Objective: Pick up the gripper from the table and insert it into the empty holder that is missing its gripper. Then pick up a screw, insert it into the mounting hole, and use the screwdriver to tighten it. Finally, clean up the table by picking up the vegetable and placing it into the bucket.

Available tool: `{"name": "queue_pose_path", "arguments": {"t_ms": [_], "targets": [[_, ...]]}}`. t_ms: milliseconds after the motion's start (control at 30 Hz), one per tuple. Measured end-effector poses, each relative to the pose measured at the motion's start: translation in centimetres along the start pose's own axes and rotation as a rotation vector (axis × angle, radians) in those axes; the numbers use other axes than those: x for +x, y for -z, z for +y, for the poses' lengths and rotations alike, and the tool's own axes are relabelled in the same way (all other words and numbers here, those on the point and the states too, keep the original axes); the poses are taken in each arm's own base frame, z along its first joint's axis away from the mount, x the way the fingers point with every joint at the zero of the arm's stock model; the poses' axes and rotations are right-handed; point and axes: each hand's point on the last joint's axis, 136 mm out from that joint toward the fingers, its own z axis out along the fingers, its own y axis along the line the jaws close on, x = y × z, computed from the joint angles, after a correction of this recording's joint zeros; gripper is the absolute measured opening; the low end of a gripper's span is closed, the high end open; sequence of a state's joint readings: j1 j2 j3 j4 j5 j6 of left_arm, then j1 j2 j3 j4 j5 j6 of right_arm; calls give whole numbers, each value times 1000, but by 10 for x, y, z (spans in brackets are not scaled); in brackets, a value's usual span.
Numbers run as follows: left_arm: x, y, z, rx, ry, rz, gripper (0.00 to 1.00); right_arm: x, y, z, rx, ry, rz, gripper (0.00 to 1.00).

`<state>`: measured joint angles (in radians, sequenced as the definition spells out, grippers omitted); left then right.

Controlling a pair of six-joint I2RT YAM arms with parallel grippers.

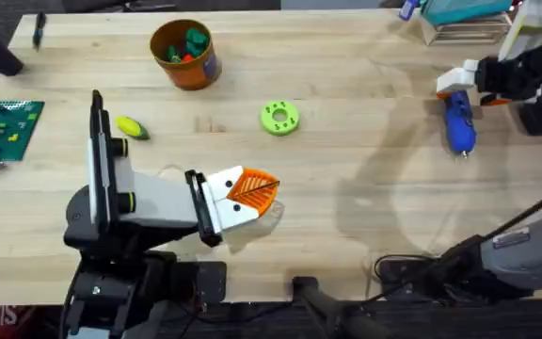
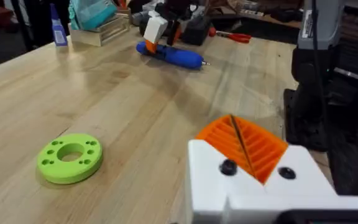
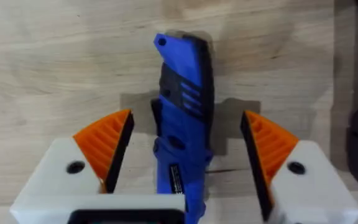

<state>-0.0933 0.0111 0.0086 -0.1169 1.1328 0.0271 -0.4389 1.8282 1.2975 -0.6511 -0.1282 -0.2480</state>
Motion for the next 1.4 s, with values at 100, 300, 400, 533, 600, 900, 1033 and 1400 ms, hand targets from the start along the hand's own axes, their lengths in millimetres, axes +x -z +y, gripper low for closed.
{"name": "queue_pose_path", "arguments": {"t_ms": [100, 300, 400, 533, 600, 900, 1033, 1400], "targets": [[0, 0, 0, 0, 0, 0, 7, -2, -3, -1, -8, 21, 27, 993], [0, 0, 0, 0, 0, 0, 7, 7, -22, 0, -25, 59, 83, 994], [0, 0, 0, 0, 0, 0, 7, 6, -22, 2, -25, 70, 84, 994], [0, 0, 0, 0, 0, 0, 7, 6, -23, 2, -18, 76, 87, 994], [0, 0, 0, 0, 0, 0, 7, 6, -23, 2, -16, 77, 90, 975], [0, 0, 0, 0, 0, 0, 7, 3, -26, 3, -22, 105, 83, 65], [0, 0, 0, 0, 0, 0, 7, 3, -25, 6, -31, 104, 84, 27], [0, 0, 0, 0, 0, 0, 7, 24, 1, 18, -59, 67, 143, 27]]}}
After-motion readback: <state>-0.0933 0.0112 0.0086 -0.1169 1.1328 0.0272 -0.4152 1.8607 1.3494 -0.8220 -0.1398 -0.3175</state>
